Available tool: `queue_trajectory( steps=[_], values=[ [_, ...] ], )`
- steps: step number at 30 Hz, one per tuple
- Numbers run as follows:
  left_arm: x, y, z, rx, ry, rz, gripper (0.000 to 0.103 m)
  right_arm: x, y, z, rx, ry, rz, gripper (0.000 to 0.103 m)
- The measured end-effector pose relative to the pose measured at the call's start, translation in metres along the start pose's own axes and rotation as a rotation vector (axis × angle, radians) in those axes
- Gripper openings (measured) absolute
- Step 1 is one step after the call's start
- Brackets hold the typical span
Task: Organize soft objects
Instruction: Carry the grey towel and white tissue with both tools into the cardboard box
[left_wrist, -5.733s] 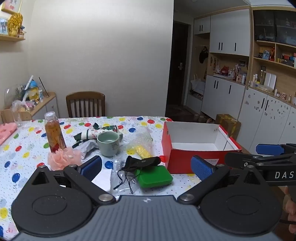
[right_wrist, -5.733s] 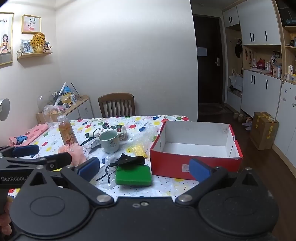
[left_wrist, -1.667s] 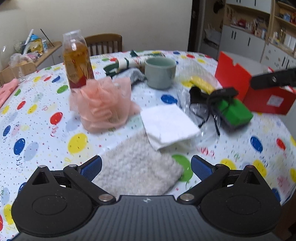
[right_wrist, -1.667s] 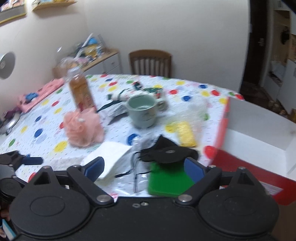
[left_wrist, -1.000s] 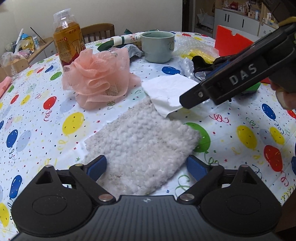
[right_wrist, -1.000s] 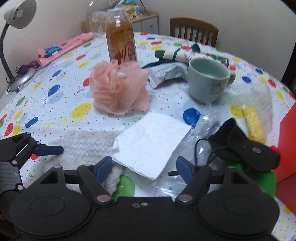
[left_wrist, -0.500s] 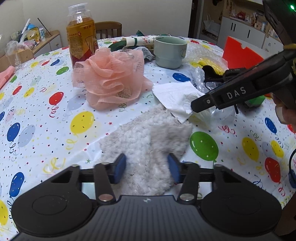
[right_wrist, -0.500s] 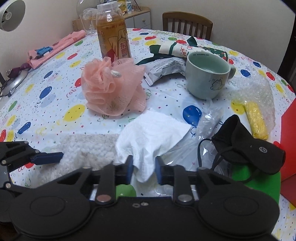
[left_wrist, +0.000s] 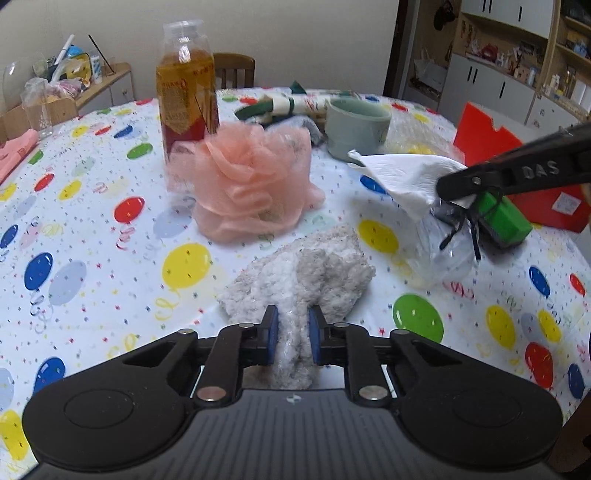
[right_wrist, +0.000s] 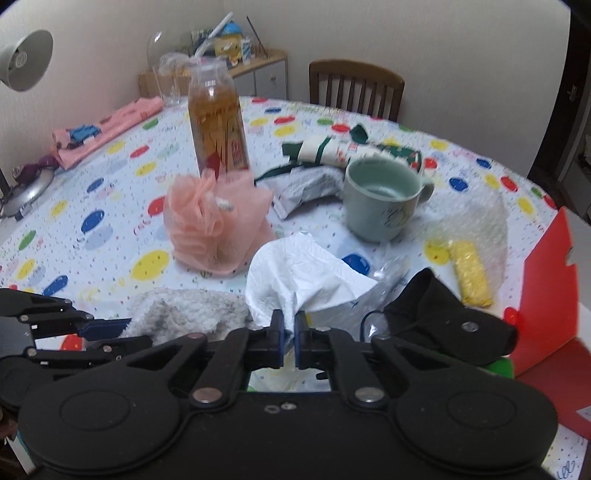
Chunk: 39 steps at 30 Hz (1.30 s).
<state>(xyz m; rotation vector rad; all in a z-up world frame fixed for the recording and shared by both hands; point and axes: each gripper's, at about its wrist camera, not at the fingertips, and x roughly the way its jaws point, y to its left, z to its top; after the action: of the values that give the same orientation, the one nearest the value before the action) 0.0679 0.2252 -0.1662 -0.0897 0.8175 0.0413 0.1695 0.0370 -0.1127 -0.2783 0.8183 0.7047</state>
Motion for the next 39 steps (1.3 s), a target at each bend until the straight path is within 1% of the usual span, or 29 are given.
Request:
queue_trajectory(
  steps=[10,13,15,23,30,34,39],
  values=[
    [-0.029,-0.002,0.044,-0.022,-0.108,-0.054,0.017,-0.049,-0.01,0.013,0.023,-0.083,-0.031,0.004],
    [-0.035,-0.008,0.059,-0.006,-0.137,-0.079,0.017,-0.064,-0.018,0.017,0.054,-0.111,-0.046,0.004],
    [-0.039,-0.013,0.069,0.008,-0.154,-0.098,0.017,-0.073,-0.025,0.019,0.083,-0.126,-0.041,0.004],
    [-0.045,-0.04,0.112,0.063,-0.207,-0.178,0.017,-0.108,-0.057,0.017,0.124,-0.186,-0.109,0.004],
    [-0.036,-0.08,0.144,0.125,-0.233,-0.22,0.017,-0.127,-0.1,0.006,0.182,-0.2,-0.16,0.004],
    [-0.028,-0.114,0.159,0.167,-0.236,-0.24,0.017,-0.137,-0.131,-0.006,0.215,-0.204,-0.176,0.004],
    [-0.012,-0.162,0.175,0.199,-0.217,-0.267,0.017,-0.149,-0.174,-0.02,0.243,-0.201,-0.196,0.004]
  ],
)
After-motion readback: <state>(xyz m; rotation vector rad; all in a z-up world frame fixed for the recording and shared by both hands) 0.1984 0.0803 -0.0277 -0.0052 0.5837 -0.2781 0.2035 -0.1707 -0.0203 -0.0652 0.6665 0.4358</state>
